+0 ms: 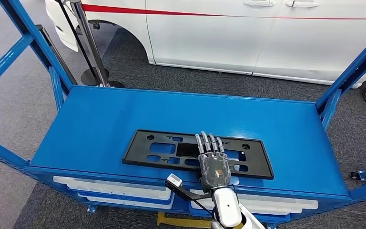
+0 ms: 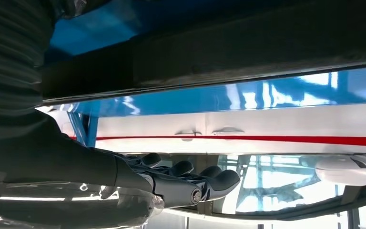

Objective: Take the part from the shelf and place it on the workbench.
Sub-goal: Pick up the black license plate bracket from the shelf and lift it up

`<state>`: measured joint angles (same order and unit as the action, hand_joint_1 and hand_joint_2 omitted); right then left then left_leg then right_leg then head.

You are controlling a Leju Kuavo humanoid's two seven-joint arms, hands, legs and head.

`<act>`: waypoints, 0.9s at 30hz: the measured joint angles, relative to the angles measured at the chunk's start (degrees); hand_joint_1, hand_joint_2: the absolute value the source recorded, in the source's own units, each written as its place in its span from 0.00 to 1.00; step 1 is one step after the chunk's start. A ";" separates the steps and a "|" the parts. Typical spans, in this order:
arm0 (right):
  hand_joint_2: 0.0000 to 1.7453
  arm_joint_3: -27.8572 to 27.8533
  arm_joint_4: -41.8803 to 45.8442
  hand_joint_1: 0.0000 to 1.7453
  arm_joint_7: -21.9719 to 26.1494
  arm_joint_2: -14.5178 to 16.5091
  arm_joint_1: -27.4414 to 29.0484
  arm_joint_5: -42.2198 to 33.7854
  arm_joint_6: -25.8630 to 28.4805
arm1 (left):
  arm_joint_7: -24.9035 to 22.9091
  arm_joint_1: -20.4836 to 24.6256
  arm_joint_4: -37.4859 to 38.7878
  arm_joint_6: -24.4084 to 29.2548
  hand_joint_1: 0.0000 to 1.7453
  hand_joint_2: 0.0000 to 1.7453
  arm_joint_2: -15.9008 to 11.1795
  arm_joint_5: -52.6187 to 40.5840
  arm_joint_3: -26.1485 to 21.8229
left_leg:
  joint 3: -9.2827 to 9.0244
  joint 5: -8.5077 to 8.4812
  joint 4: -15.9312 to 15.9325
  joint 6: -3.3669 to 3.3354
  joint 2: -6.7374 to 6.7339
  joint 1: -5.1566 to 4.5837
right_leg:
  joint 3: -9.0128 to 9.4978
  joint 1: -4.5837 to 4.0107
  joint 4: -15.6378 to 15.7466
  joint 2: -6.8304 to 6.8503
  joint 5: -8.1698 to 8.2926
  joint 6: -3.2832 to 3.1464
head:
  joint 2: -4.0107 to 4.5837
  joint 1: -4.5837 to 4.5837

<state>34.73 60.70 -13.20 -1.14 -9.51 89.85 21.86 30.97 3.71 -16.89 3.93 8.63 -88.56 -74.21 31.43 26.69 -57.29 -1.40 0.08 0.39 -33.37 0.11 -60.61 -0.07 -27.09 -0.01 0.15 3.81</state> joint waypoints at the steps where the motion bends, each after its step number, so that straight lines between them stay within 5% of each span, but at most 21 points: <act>1: 1.00 0.00 -0.03 0.36 0.14 -0.01 -0.06 0.00 -0.09 | -0.02 0.00 0.02 0.00 0.00 0.00 0.01 0.00 0.01 | 0.07 0.06 -0.08 0.26 0.02 -0.09 | 0.62 -0.15 1.50 -0.02 0.21 -0.22 | 0.00 0.01; 3: 1.00 0.00 -0.09 0.64 0.60 -0.01 -0.06 0.00 -0.33 | -0.08 0.04 0.04 0.00 0.00 0.00 0.01 0.01 0.01 | 0.13 0.08 -0.06 0.86 0.01 -0.12 | 0.63 -0.22 1.99 -0.11 0.21 -0.65 | 0.00 0.02; 5: 1.00 0.00 -0.22 0.76 0.89 0.01 0.02 0.00 -0.51 | -0.14 0.09 0.05 -0.01 0.00 0.00 0.03 0.02 0.01 | 0.53 1.10 -1.14 1.47 0.00 0.02 | 0.78 0.04 2.43 -0.06 0.51 -1.27 | 0.00 0.02; 9: 1.00 0.00 -0.79 0.80 1.20 0.02 0.35 0.01 -0.94 | -0.27 0.11 0.08 0.00 0.00 0.00 -0.01 -0.02 0.03 | 6.21 7.61 -13.68 2.62 -0.02 0.42 | 0.68 0.27 2.69 0.14 0.74 -1.89 | 0.00 0.03; 11: 1.00 0.00 -1.09 0.78 1.31 0.02 0.59 0.01 -1.11 | -0.31 0.04 0.08 0.00 0.00 0.00 -0.04 -0.04 0.03 | 7.38 7.38 -16.07 2.92 -0.03 0.59 | 0.60 0.30 2.52 0.12 0.68 -1.86 | 0.00 0.03; 14: 1.00 -0.10 -1.33 0.75 1.45 0.02 0.69 0.00 -1.11 | -0.33 0.16 0.09 -0.01 0.00 0.00 -0.04 -0.04 0.03 | 2.62 1.96 -6.07 2.93 -0.03 0.82 | 0.57 0.35 1.92 -0.02 0.33 -1.39 | 0.00 0.03; 16: 1.00 -0.37 -1.37 0.74 1.51 0.02 0.70 0.00 -1.08 | -0.35 0.34 0.11 -0.03 0.00 0.00 -0.04 -0.04 0.05 | 0.43 0.64 -1.27 2.39 0.09 0.63 | 0.35 0.20 1.56 -0.10 0.16 -0.81 | 0.00 0.01; 19: 1.00 -0.81 -1.43 0.75 1.62 0.02 0.74 0.00 -1.06 | -0.40 0.32 0.16 -0.09 0.00 0.00 -0.04 -0.04 0.07 | 0.32 0.50 -0.57 1.21 0.13 0.47 | 0.22 0.19 1.56 -0.16 0.23 0.10 | 0.00 0.01; 21: 1.00 -1.15 -1.45 0.75 1.75 0.02 0.76 0.00 -1.05 | -0.42 0.39 0.23 -0.12 0.00 0.00 -0.04 -0.04 0.09 | 0.24 0.12 -0.15 0.32 0.02 0.65 | -0.64 0.28 -0.55 -0.16 -1.41 0.59 | 0.00 -0.01; 25: 1.00 -1.64 -1.75 0.74 2.05 0.02 0.97 0.00 -1.05 | -0.45 0.45 0.35 -0.11 0.00 0.00 -0.07 -0.04 0.26 | 0.36 0.01 -0.06 -0.37 -0.09 0.51 | -6.54 0.41 -13.28 -0.12 -7.35 1.00 | 0.00 -0.01; 27: 1.00 -1.80 -1.85 0.73 2.16 0.02 1.01 0.01 -1.05 | -0.50 0.45 0.37 -0.11 0.00 0.00 -0.11 -0.04 0.34 | 0.24 0.10 -0.15 -0.37 -0.04 0.43 | -6.29 0.45 -12.70 -0.11 -5.52 0.90 | 0.00 -0.01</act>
<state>32.93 58.84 -11.04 -1.11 -8.50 89.86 20.81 30.47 4.16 -16.52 3.82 8.52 -88.61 -73.87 31.67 26.79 -57.44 -1.77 0.04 0.82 -39.66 0.56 -73.31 -0.18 -32.61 0.89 0.15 3.81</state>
